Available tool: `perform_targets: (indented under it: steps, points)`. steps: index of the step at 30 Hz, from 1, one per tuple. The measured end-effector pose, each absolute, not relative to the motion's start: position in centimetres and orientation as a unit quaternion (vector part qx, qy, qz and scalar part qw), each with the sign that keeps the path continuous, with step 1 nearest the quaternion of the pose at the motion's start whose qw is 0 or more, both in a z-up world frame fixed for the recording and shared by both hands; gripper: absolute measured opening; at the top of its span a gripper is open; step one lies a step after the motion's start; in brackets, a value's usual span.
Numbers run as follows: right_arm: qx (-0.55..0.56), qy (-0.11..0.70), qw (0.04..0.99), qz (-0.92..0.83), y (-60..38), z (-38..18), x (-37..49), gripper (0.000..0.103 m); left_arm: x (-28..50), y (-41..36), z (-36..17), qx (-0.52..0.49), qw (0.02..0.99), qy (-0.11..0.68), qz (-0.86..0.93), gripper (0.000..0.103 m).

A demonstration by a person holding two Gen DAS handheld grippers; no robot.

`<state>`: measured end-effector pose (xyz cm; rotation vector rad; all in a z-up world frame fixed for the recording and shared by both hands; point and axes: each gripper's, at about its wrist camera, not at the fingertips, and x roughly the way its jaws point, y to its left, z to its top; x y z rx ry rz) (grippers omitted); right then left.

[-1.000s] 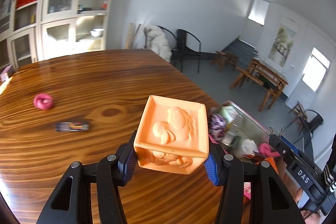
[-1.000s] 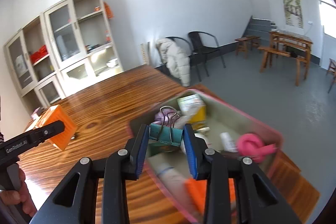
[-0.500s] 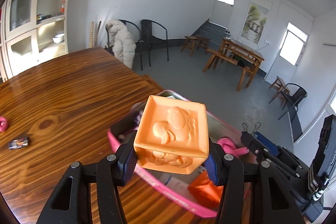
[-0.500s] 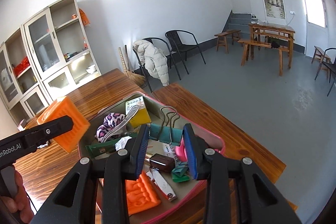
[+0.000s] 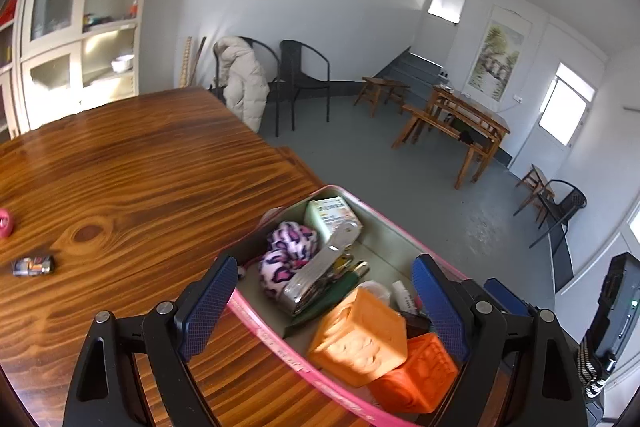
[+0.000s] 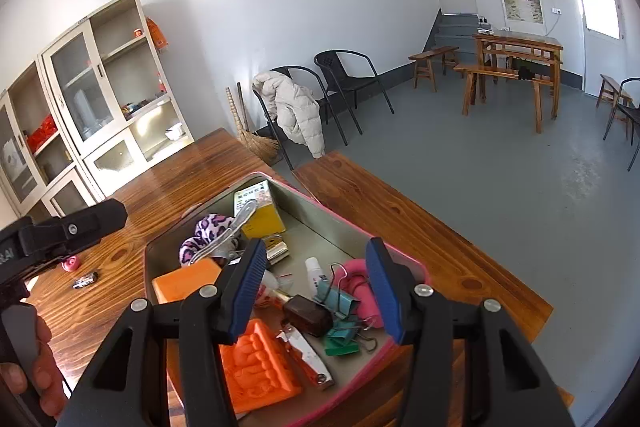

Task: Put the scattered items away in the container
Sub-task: 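Open the left tool over the pink tin to drop the orange cube, then move both open tools back over the table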

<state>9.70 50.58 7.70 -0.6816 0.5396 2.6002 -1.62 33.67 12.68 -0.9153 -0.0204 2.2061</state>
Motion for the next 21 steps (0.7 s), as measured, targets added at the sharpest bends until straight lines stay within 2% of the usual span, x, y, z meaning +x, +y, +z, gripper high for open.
perform_targets:
  steps: [5,9,21]
  points:
    - [-0.233,0.177,0.188,0.938,48.7,8.7,9.4,0.056,-2.0,31.6,12.1,-0.361,0.348,-0.016,0.865,0.091]
    - [-0.22,0.158,0.172,0.947,46.8,9.6,9.0,0.07,-2.7,29.1,11.6,-0.366,0.324,-0.024,0.872,0.091]
    - [-0.249,0.096,0.067,0.961,36.1,9.4,4.4,0.08,-5.4,14.1,10.5,-0.365,0.198,-0.054,0.908,0.091]
